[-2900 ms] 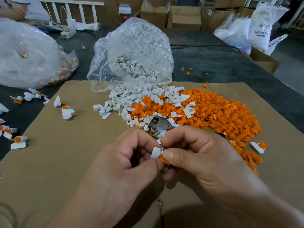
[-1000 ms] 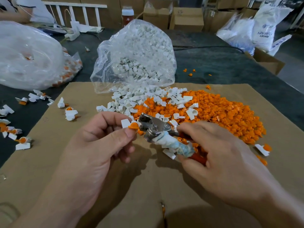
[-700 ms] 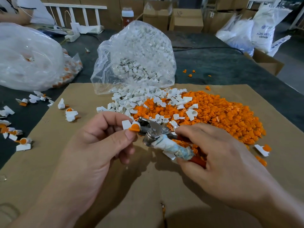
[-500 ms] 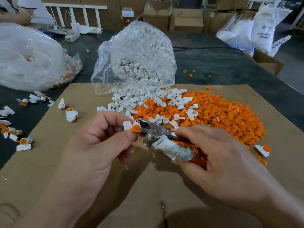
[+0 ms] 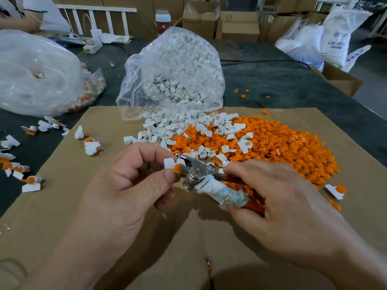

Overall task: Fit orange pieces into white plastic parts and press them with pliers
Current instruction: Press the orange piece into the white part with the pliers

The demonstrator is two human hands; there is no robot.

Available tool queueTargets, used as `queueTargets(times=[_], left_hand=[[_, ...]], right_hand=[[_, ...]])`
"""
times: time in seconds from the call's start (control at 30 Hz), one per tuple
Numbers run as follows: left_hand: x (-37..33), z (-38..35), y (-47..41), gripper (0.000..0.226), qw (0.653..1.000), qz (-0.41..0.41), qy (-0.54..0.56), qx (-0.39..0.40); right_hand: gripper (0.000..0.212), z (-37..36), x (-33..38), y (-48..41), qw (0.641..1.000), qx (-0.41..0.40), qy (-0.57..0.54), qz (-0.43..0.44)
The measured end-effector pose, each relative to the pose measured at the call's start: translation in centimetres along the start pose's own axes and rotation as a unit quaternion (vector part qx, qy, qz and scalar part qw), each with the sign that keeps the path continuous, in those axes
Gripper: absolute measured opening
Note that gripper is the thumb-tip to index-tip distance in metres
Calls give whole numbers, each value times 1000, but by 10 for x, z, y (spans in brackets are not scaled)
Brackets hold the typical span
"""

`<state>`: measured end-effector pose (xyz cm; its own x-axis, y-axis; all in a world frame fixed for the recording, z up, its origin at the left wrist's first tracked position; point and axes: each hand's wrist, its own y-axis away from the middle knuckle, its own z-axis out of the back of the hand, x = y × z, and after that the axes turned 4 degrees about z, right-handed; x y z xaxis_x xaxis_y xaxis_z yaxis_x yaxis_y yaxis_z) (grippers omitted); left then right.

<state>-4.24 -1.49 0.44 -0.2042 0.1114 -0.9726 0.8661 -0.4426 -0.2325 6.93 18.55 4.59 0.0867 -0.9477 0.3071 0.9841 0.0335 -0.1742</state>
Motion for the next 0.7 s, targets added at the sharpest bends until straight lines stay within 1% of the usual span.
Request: queueTargets(times=[0.13,0.27,0.33,0.5,0.6,0.7], left_hand=[[1,0,0,19,1000,-4,1,2],[4,1,0,16,1000,-14,-7,7],[5,1,-1,14,1000,-19,-3,8],[2,0,0,14,1000,-13,0,0],[-3,-1,2,16,1000,-9,1,4],[-8,-1,3,15,1000,-2,6,-4]], right_hand=[[43,0,2,-1,1000,2,4,-8],[54,0,2,-1,999,18,27,-22],[54,1,2,-1,998,23,46,-21],[45,2,5,-2,998,22,60,-23],[34,1,10,-1,998,-10,65,-26],[31,-5,9,0,997,-34,59,-24]])
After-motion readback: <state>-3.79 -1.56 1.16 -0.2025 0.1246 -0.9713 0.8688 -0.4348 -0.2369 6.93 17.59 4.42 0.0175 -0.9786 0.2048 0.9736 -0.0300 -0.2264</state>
